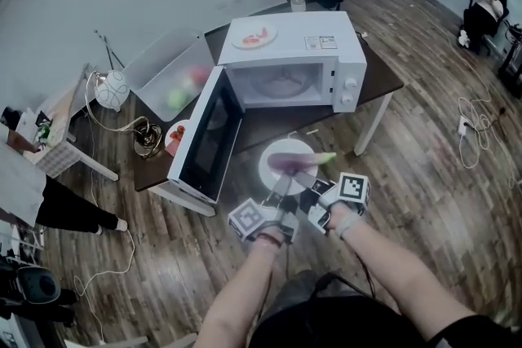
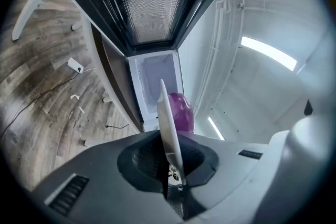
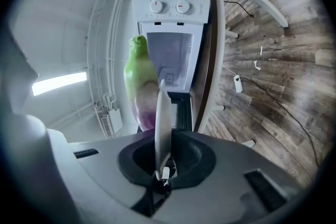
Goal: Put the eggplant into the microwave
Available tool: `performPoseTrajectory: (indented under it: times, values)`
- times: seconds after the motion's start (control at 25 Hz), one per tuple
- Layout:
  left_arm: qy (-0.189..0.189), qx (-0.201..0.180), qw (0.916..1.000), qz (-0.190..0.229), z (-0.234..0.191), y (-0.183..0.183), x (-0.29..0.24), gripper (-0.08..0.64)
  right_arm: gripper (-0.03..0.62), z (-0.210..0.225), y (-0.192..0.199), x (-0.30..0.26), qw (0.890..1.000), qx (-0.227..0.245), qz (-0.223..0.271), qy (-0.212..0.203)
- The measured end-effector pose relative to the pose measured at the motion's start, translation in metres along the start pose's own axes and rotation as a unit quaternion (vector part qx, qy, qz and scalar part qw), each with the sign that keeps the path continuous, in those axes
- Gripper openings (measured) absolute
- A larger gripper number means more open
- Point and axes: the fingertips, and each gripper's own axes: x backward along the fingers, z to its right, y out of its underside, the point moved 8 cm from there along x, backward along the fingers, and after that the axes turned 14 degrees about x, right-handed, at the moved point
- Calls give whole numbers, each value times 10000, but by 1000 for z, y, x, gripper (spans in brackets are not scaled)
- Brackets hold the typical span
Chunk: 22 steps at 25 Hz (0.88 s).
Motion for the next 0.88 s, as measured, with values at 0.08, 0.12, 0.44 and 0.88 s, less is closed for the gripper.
performPoseTrajectory:
  times: [0.08, 0.12, 0.44, 0.88]
  values:
    - [-60, -328, 9994, -133, -1, -11, -5, 51, 15, 3, -4, -9, 10000, 17, 34, 17]
    - [-73, -366, 9991, -177, -2, -15, -8, 55, 15, 4, -6, -12, 10000, 33, 45, 27]
    - [-81, -740, 9969, -256, -4, -27, -17, 103, 15, 11, -19, -23, 9999, 71, 104, 53]
    - [-319, -1052, 9939, -122, -16, -47, -44, 114, 15, 29, -47, -49, 9999, 43, -104, 34]
